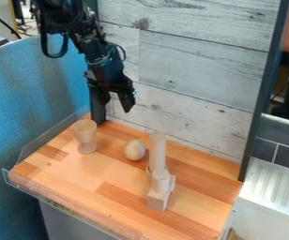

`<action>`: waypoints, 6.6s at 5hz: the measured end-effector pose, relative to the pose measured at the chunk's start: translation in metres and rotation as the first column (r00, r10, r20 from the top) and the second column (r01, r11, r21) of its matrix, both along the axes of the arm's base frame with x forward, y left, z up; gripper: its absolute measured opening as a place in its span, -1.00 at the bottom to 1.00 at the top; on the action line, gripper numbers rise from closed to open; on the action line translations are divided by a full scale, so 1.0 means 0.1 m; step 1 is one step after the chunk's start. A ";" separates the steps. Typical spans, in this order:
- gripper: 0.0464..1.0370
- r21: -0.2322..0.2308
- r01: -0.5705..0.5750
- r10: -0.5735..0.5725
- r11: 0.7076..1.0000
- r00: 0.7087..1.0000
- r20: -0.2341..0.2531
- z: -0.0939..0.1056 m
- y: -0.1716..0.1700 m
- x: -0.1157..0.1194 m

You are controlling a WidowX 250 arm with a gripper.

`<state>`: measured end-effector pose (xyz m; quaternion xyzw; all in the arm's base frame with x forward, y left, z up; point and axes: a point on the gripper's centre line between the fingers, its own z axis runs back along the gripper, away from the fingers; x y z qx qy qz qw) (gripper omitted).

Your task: Put the cup on top of the tower

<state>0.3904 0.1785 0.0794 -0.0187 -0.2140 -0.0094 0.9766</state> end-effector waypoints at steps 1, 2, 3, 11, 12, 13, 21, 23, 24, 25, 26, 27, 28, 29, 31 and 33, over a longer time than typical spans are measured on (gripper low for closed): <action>0.93 -0.021 -0.005 0.004 1.000 0.999 -0.037 -0.16 0.00 -0.02; 0.93 -0.013 -0.036 0.035 0.999 0.996 -0.084 -0.19 0.12 -0.10; 0.93 0.008 -0.078 0.078 0.997 0.993 -0.089 -0.18 0.32 -0.19; 0.93 0.063 -0.274 0.282 0.960 0.934 -0.220 -0.72 0.98 -0.03; 0.93 0.066 -0.277 0.285 0.959 0.932 -0.226 -0.75 1.00 -0.02; 0.82 0.055 -0.274 0.280 0.960 0.933 -0.226 -0.75 0.98 -0.02; -0.90 -0.205 -0.093 0.082 0.974 0.995 -0.063 0.40 0.10 -0.06; -0.90 -0.262 -0.029 0.006 0.965 0.996 -0.090 0.47 -0.14 -0.22; -0.90 -0.259 0.026 -0.058 0.965 0.992 -0.115 0.40 -0.37 -0.31; -0.90 -0.235 0.084 -0.120 0.968 0.982 -0.145 0.29 -0.58 -0.39; -0.90 -0.191 0.121 -0.153 0.974 0.975 -0.162 0.22 -0.73 -0.43; -0.90 -0.177 0.129 -0.158 0.976 0.975 -0.158 0.21 -0.76 -0.41; -0.90 -0.156 0.125 -0.150 0.980 0.975 -0.161 0.21 -0.74 -0.40; -0.90 -0.137 0.149 -0.173 0.979 0.968 -0.179 0.12 -0.79 -0.37; -0.90 -0.109 0.181 -0.200 0.977 0.957 -0.212 -0.04 -0.91 -0.43; -0.90 -0.100 0.189 -0.207 0.977 0.952 -0.225 -0.12 -0.95 -0.47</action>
